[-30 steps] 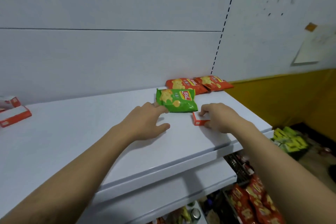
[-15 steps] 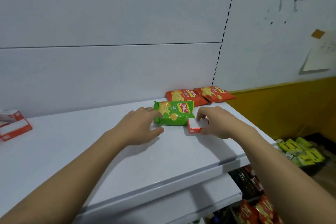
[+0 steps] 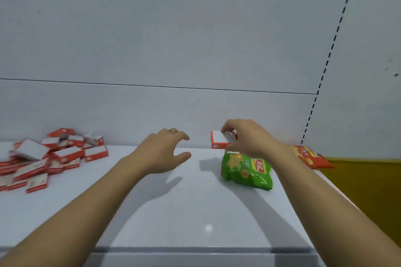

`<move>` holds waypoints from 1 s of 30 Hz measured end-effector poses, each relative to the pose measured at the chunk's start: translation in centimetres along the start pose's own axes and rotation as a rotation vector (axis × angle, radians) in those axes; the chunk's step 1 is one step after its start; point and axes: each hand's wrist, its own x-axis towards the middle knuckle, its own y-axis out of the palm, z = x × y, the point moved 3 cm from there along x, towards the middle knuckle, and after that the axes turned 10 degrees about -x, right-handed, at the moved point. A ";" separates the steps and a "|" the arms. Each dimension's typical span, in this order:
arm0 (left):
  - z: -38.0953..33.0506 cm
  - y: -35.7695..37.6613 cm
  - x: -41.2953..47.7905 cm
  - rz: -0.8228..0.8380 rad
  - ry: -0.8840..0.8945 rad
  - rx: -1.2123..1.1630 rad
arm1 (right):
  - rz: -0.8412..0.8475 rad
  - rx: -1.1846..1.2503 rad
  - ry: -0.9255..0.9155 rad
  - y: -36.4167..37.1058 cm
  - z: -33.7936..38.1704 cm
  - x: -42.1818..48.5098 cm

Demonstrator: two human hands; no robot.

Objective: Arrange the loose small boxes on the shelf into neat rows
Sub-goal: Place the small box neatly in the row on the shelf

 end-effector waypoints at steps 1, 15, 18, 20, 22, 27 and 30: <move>0.7 -0.6 -0.7 -0.014 -0.031 0.014 | -0.015 0.011 -0.029 0.0 0.9 0.8; 10.1 -8.1 -12.5 -0.152 -0.456 0.141 | -0.041 0.154 -0.418 2.3 17.2 7.1; 11.6 -8.4 -13.6 -0.158 -0.482 0.134 | -0.028 0.165 -0.455 3.0 19.8 7.7; 12.8 -8.5 -13.8 -0.160 -0.487 0.118 | -0.020 0.163 -0.468 3.6 21.2 8.3; 14.4 -8.4 -13.4 -0.160 -0.477 0.108 | -0.012 0.157 -0.463 4.2 22.4 9.1; 18.7 -8.6 -11.2 -0.120 -0.381 0.029 | -0.001 0.140 -0.386 5.7 24.5 11.6; 21.6 -8.6 -9.7 -0.103 -0.324 -0.039 | 0.014 0.111 -0.321 6.6 25.7 13.4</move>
